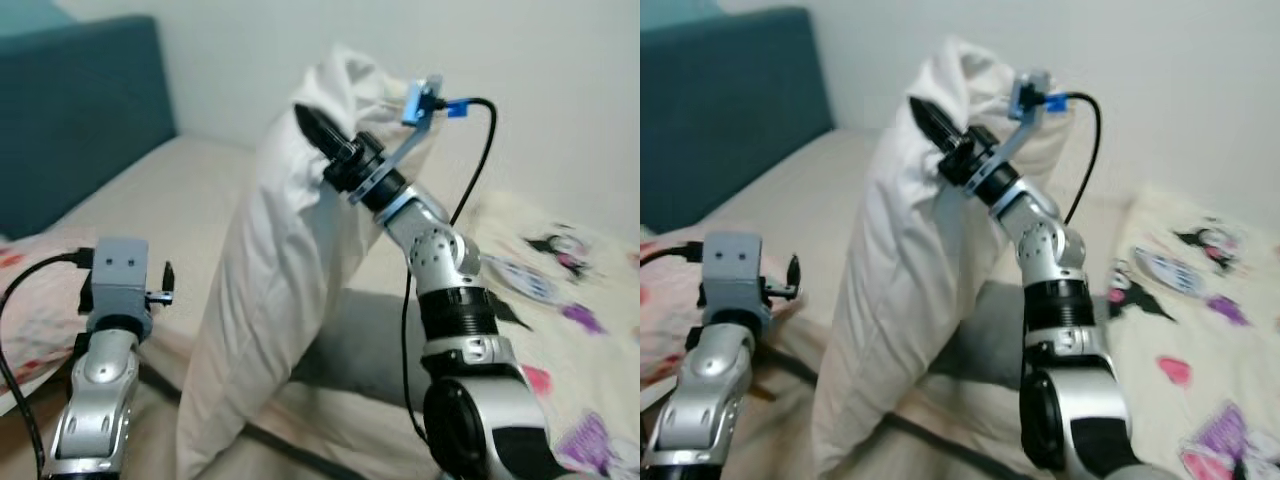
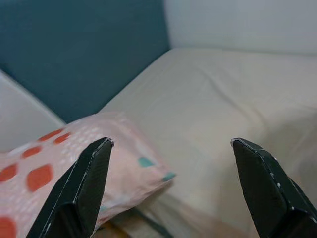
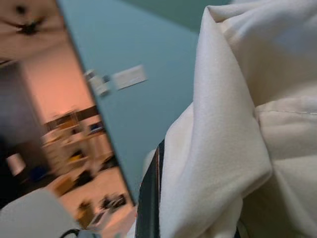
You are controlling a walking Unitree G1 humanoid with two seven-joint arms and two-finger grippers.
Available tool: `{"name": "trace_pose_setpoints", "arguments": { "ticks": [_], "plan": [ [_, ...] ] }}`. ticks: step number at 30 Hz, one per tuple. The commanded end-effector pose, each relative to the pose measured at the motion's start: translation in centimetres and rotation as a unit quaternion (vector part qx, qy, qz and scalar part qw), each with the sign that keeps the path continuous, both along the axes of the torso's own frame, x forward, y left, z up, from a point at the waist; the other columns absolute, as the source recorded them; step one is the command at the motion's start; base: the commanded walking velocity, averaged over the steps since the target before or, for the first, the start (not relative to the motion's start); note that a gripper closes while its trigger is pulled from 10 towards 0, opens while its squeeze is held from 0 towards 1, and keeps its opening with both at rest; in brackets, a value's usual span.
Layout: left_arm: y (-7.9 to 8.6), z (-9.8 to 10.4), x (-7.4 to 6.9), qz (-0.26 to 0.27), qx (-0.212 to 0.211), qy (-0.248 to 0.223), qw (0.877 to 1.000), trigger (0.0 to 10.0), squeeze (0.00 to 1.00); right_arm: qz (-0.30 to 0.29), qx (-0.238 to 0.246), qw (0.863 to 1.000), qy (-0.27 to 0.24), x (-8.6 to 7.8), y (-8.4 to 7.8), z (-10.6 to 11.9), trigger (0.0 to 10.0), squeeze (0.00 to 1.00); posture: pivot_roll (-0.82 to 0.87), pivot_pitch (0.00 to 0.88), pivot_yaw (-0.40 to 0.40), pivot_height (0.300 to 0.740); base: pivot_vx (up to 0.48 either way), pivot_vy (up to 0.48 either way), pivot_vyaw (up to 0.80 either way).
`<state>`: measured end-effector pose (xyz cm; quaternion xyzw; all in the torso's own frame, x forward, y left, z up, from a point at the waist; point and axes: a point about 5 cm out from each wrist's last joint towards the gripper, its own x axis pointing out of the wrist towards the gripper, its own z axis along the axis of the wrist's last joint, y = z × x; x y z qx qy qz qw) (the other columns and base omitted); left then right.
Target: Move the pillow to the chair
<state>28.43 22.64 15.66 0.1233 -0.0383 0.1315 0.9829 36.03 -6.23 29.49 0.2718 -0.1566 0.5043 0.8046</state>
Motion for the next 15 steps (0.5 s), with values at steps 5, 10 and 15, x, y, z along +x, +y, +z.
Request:
{"name": "trace_pose_setpoints", "arguments": {
  "ticks": [5, 10, 15],
  "plan": [
    [-1.1, -0.6, -0.2, -0.012, -0.014, 0.004, 1.000, 10.0, 0.00, 0.081, 0.021, 0.994, -0.075, -3.2, 1.6, 2.5, 0.0, 0.00, 0.07, 0.000, -0.118, 0.726, 0.000, 0.000, 0.80],
    [-1.5, -0.6, -0.1, -0.016, -0.020, 0.000, 1.000, 10.0, 0.00, 0.113, 0.040, 0.989, -0.086, -4.3, 1.9, 3.2, 0.0, 0.00, 0.06, 0.000, -0.116, 0.726, 0.000, 0.000, 0.80],
    [-1.7, -0.4, 0.0, -0.018, -0.022, -0.004, 1.000, 10.0, 0.00, 0.143, 0.041, 0.985, -0.092, -5.2, 2.4, 3.3, 0.0, 0.00, 0.06, 0.000, -0.116, 0.726, 0.000, 0.000, 0.80]
  ]
}}
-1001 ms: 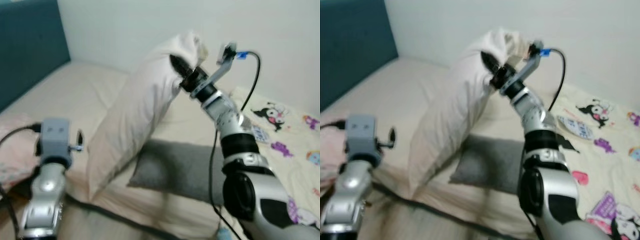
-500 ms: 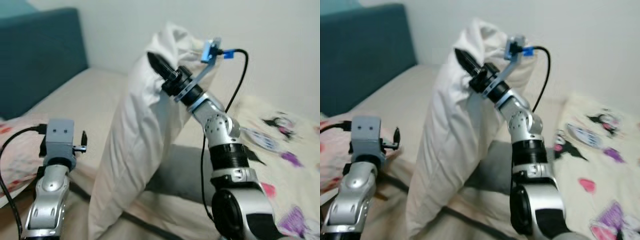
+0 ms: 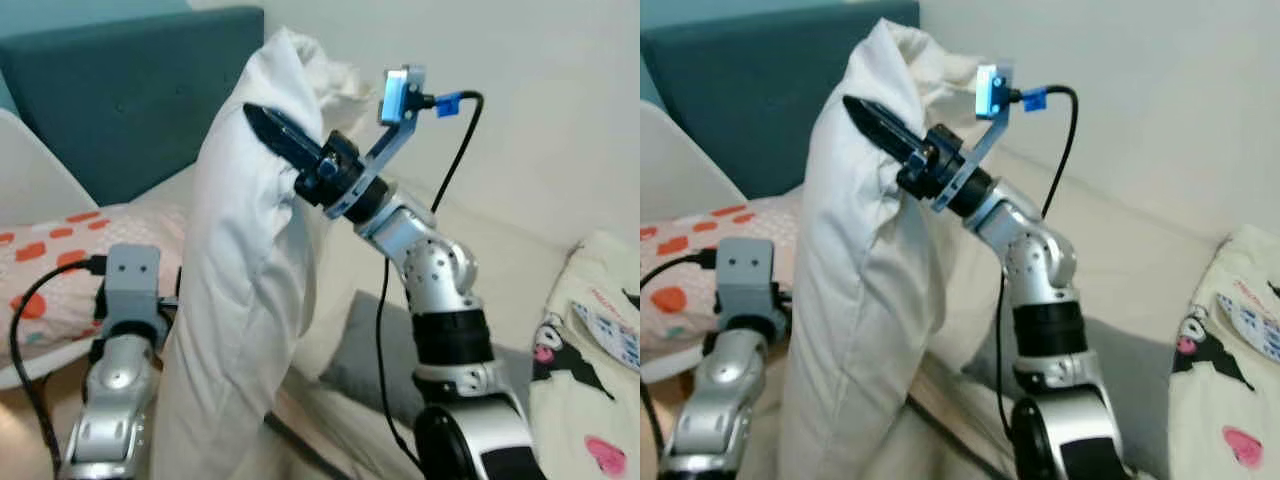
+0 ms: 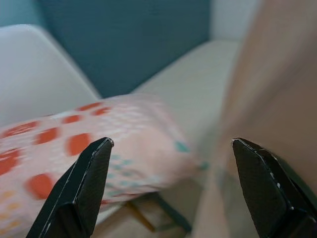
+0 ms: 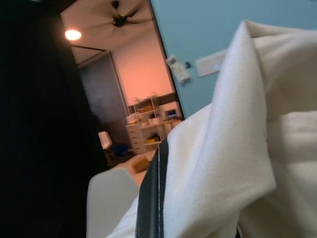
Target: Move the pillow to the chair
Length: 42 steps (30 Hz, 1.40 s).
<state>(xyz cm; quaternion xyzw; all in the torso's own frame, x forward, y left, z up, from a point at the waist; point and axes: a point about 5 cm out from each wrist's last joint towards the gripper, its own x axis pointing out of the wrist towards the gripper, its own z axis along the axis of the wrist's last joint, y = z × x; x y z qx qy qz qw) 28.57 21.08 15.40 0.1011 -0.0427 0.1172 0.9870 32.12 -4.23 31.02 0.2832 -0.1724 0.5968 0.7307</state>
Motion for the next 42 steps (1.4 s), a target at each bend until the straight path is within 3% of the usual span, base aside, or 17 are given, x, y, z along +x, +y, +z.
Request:
{"name": "trace_pose_setpoints", "arguments": {
  "ticks": [1, 5, 9, 13, 19, 27, 35, 42],
  "plan": [
    [-0.1, -0.1, -0.1, -0.002, -0.001, -0.001, 1.000, 10.0, 0.00, 0.047, 0.018, 0.998, -0.048, -1.7, 0.8, 1.5, 0.0, 0.00, 0.06, 0.000, -0.117, 0.726, 0.000, 0.000, 0.80],
    [-0.1, 0.1, -0.1, -0.001, -0.001, -0.005, 1.000, 10.0, 0.00, 0.062, 0.003, 0.998, -0.031, -2.4, 1.7, 0.2, 0.0, 0.00, 0.07, 0.000, -0.122, 0.726, 0.000, 0.000, 0.80],
    [-0.1, 0.2, -0.3, -0.002, -0.003, -0.009, 1.000, 10.0, 0.00, 0.035, -0.015, 0.999, 0.003, -1.9, 1.7, -1.4, 0.0, 0.00, 0.07, 0.000, -0.123, 0.726, 0.000, 0.000, 0.80],
    [-1.0, 0.7, -0.7, -0.032, -0.014, -0.027, 0.999, 10.0, 0.00, -0.037, -0.049, 0.997, 0.050, -0.9, 0.1, -3.8, 0.0, 0.00, 0.06, 0.000, -0.122, 0.726, 0.000, 0.000, 0.80],
    [-2.9, 1.8, -1.0, -0.080, -0.028, -0.054, 0.995, 10.0, 0.00, -0.058, -0.076, 0.993, 0.066, -1.7, -1.4, -5.7, 0.0, 0.00, 0.05, 0.000, -0.117, 0.726, 0.000, 0.000, 0.80],
    [-5.1, 1.7, -1.4, -0.118, -0.048, -0.050, 0.991, 10.0, 0.00, -0.080, -0.131, 0.985, 0.076, -2.6, -2.0, -8.6, 0.0, 0.00, 0.05, 0.000, -0.108, 0.726, 0.000, 0.000, 0.80],
    [-8.2, 0.0, -2.4, -0.167, -0.070, -0.016, 0.983, 10.0, 0.00, -0.095, -0.144, 0.982, 0.081, -2.7, -2.3, -9.3, 0.0, 0.00, 0.05, 0.000, -0.102, 0.726, 0.000, 0.000, 0.80],
    [-8.6, 0.0, -2.3, -0.183, -0.057, -0.010, 0.981, 10.0, 0.00, -0.089, -0.136, 0.983, 0.085, -2.9, -2.1, -9.4, 0.0, 0.00, 0.07, 0.000, -0.104, 0.726, 0.000, 0.000, 0.80]
  ]
}}
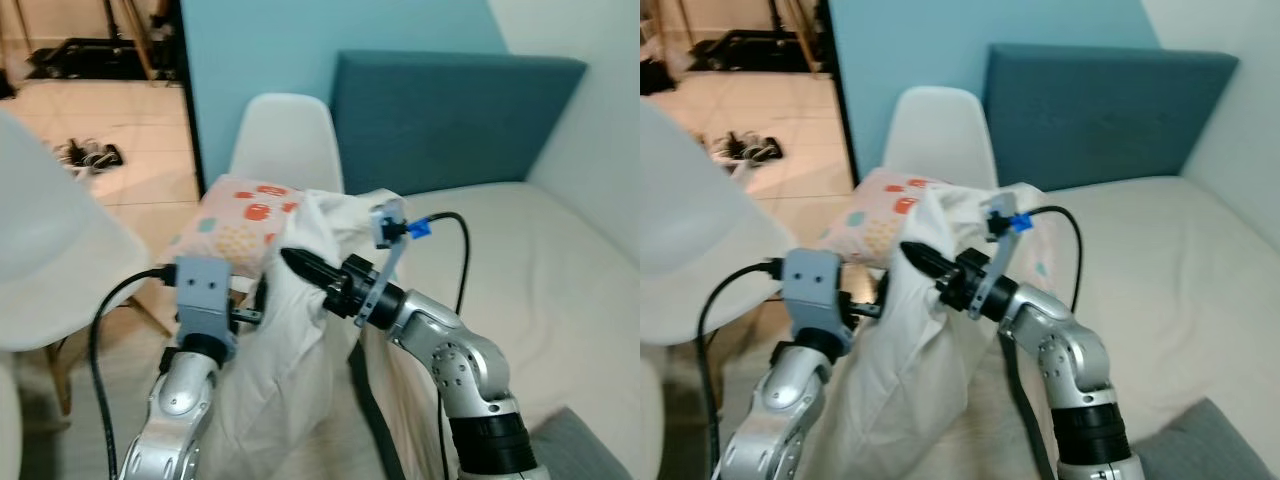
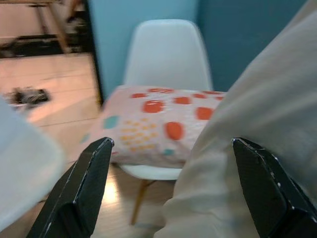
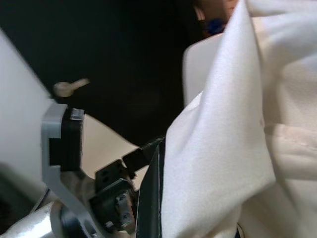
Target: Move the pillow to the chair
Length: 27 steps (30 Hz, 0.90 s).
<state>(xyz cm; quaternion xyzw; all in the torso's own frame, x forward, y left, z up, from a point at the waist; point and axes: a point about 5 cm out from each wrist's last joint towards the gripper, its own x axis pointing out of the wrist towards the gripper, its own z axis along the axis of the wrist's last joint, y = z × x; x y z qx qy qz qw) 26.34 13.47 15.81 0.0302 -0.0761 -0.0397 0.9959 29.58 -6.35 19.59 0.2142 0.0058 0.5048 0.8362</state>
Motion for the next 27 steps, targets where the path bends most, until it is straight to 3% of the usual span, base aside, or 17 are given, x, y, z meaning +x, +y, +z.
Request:
{"name": "trace_pose_setpoints", "arguments": {
  "ticks": [1, 27],
  "plan": [
    [-1.28, -0.48, -0.03, -0.029, 0.013, 0.012, 0.999, 10.0, 0.00, 0.008, 0.034, 0.998, -0.051, -0.33, 0.01, 1.98, 0.0, 0.00, 0.07, 0.000, -0.106, 0.726, 0.000, 0.000, 0.80],
    [-1.59, -0.12, 0.23, -0.044, 0.017, -0.003, 0.999, 10.0, 0.00, 0.022, 0.035, 0.997, -0.061, -0.45, 0.30, 2.18, 0.0, 0.00, 0.06, 0.000, -0.103, 0.726, 0.000, 0.000, 0.80]
  ]
}}
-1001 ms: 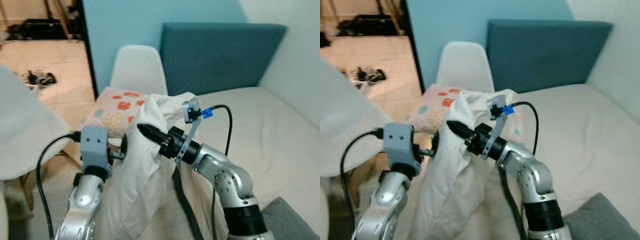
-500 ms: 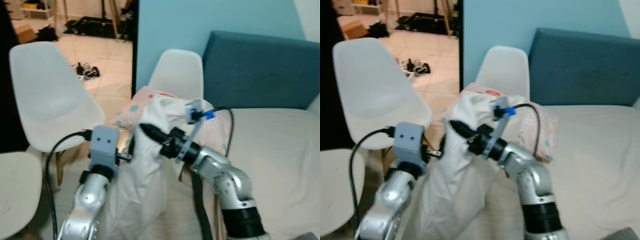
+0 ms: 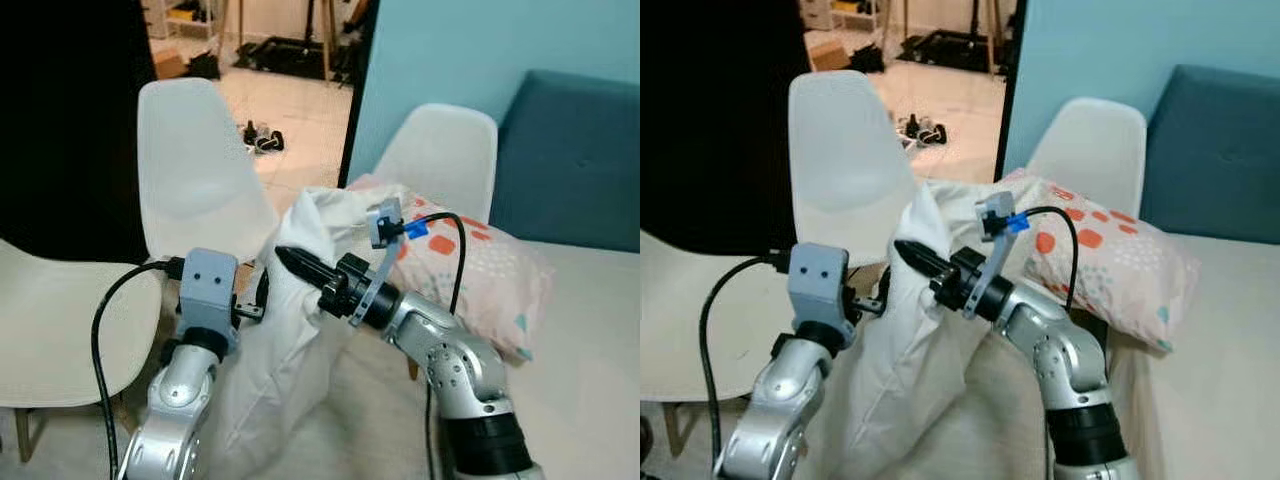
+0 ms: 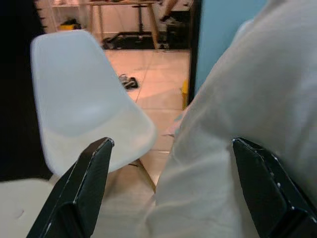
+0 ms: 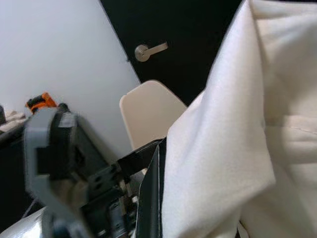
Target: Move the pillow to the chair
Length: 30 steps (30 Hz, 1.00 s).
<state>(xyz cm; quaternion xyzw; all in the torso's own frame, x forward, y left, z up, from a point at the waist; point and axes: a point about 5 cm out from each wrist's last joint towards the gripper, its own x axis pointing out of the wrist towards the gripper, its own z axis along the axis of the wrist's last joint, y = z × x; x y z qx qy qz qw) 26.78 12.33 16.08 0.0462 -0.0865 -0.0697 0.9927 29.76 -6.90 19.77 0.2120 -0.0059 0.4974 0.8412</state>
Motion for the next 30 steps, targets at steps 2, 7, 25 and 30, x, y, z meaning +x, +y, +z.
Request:
{"name": "trace_pose_setpoints", "arguments": {
  "ticks": [2, 7, 25, 30],
  "plan": [
    [-0.4, -0.2, -0.3, -0.015, -0.009, 0.002, 1.000, 10.0, 0.00, 0.041, 0.029, 0.997, -0.067, -0.7, 0.9, 2.4, 3.9, 0.00, 0.06, 0.000, -0.103, 0.726, 0.319, 0.000, 0.40],
    [-0.1, 0.1, -0.3, -0.005, -0.019, -0.004, 1.000, 10.0, 0.00, 0.034, 0.038, 0.997, -0.063, -0.5, 1.0, 2.9, 10.0, 0.00, 0.06, 0.000, -0.106, 0.726, 0.438, 0.000, 0.00],
    [0.1, 0.3, -0.2, 0.002, -0.021, -0.008, 1.000, 10.0, 0.00, 0.053, 0.039, 0.994, -0.092, -0.9, 1.5, 3.6, 10.0, 0.00, 0.07, 0.000, -0.108, 0.726, 0.480, 0.000, 0.38],
    [0.1, 0.5, -0.2, 0.003, -0.020, -0.011, 1.000, 10.0, 0.00, 0.055, 0.040, 0.993, -0.094, -1.0, 1.5, 3.6, 10.0, 0.00, 0.07, 0.000, -0.109, 0.726, 0.480, 0.000, 0.78]
  ]
}}
